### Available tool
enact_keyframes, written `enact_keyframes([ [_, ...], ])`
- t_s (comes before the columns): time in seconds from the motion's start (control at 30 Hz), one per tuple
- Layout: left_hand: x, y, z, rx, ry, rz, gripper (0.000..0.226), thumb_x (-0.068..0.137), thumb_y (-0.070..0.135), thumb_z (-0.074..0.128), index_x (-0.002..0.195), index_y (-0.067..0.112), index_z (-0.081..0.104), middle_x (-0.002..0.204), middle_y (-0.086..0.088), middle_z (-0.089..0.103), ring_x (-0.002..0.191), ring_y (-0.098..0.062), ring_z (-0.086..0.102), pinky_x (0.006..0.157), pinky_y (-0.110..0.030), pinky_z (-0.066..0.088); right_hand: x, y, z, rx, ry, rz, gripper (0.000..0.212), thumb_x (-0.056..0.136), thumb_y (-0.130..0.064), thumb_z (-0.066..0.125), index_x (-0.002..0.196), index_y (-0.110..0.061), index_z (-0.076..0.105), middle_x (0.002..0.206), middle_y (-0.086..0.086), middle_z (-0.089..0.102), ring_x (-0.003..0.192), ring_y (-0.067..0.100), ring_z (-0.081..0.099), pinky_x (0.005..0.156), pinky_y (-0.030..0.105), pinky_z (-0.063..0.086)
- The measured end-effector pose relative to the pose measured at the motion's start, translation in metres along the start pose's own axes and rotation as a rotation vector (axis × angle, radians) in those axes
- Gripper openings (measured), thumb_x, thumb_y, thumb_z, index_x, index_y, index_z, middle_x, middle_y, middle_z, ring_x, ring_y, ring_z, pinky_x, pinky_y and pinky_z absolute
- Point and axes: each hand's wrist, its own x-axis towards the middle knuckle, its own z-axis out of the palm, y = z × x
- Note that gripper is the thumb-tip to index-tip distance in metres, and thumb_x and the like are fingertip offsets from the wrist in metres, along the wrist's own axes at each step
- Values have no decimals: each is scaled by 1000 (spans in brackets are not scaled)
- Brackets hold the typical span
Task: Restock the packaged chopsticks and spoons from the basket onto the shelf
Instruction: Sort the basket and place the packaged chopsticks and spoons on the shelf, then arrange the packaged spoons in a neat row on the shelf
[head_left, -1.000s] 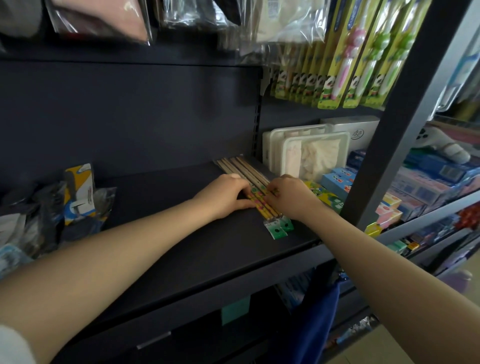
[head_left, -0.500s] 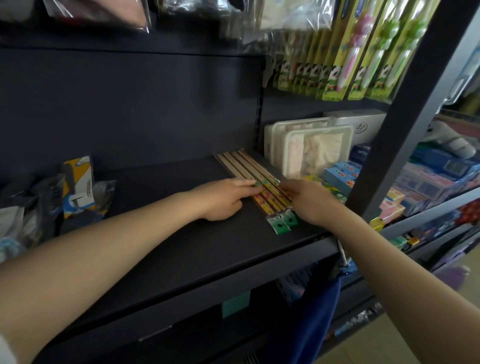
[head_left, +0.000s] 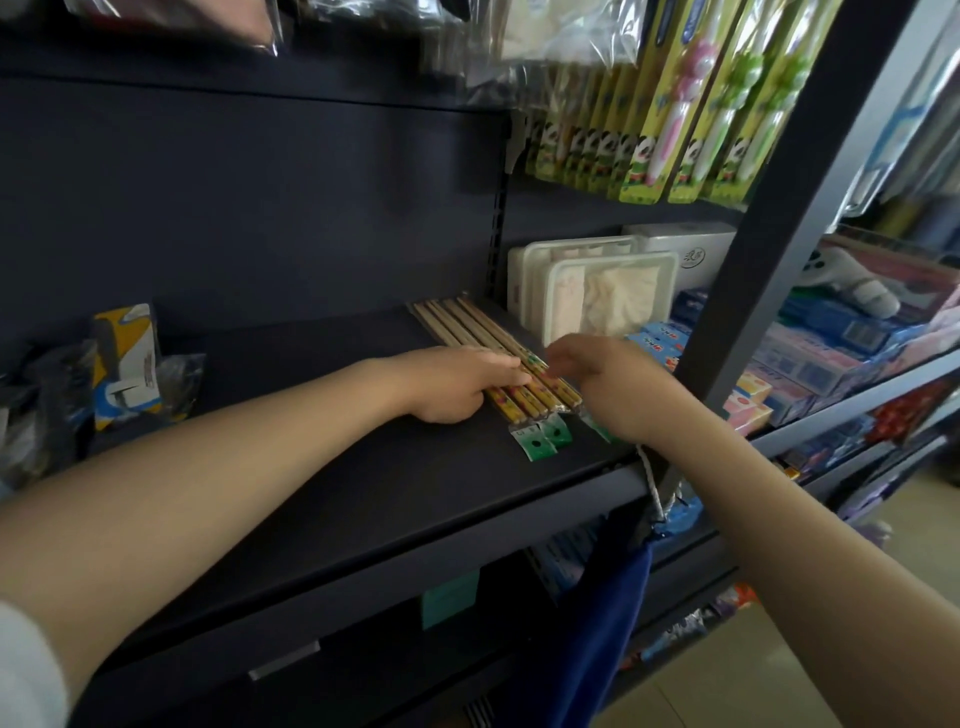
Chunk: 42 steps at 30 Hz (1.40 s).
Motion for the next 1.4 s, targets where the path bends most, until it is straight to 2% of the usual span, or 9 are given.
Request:
enact_keyframes([
  [0.1, 1, 0, -2, -35, -9, -6, 73, 85, -1, 31, 142, 42, 20, 156, 11, 14, 143, -12, 13, 119, -31, 14, -14, 2, 8, -226, -103, -17, 52, 84, 7, 36, 131, -14, 46, 127, 17, 58, 115, 33, 54, 96, 42, 47],
  [0.23, 0, 4, -5, -4, -55, -2, 79, 84, -3, 27, 138, 55, 18, 156, 16, 8, 143, -14, 12, 117, -30, 16, -41, 18, 15, -320, -162, -123, 52, 90, -1, 37, 141, -14, 36, 137, 13, 50, 124, 27, 47, 104, 33, 39],
  [0.37, -4, 3, -5, 51, -71, 76, 80, 85, -2, 29, 137, 57, 14, 157, 15, 4, 145, -13, 7, 118, -33, 14, -60, 34, 29, -353, -176, -211, 59, 99, -36, 28, 151, -17, 6, 160, 0, 12, 147, 13, 12, 116, 20, 8],
  [0.5, -9, 2, -5, 122, 17, 208, 67, 89, 9, 39, 141, 46, 19, 156, 12, 14, 142, -8, 14, 114, -27, 14, -62, 37, 34, -346, -96, -224, 88, 75, -66, 1, 151, -21, 3, 160, -5, 3, 148, 11, 2, 117, 23, 2],
  [0.7, -14, -5, -8, 98, 30, 142, 64, 89, 11, 41, 143, 38, 21, 154, 11, 21, 142, -8, 19, 117, -26, 14, -59, 25, 35, -349, -59, -277, 96, 72, -71, -5, 149, -19, 20, 159, -1, 17, 146, 14, 17, 116, 24, 11],
  [0.87, -62, -7, -32, 182, 198, -21, 43, 92, 20, 40, 134, 30, 44, 137, 3, 48, 122, -16, 47, 101, -35, 40, -29, -18, 30, -172, 96, -397, 44, 95, -42, 36, 125, -16, 54, 128, 5, 58, 116, 23, 54, 97, 35, 42],
  [0.97, -112, -16, -44, 291, 235, -233, 40, 93, 27, 39, 132, 34, 45, 132, 4, 54, 114, -18, 53, 90, -36, 47, -2, -65, 51, -130, 35, -578, 28, 94, -27, 47, 112, -13, 61, 116, 6, 62, 108, 21, 57, 91, 27, 42],
  [1.13, -206, -50, -49, 159, 414, -462, 38, 90, 22, 46, 127, 27, 53, 119, 6, 59, 87, -7, 49, 79, -23, 39, 23, -163, 101, 7, -185, -798, 36, 94, -14, 47, 130, -9, 52, 134, 12, 52, 125, 22, 47, 98, 19, 29],
  [1.4, -317, -80, -25, 115, 316, -690, 43, 93, 29, 45, 136, 27, 42, 139, 9, 42, 125, -10, 42, 103, -23, 33, 14, -248, 160, -279, -392, -1103, 57, 98, -43, 31, 150, -24, 17, 160, 3, 11, 146, 18, 12, 117, 32, 12],
])
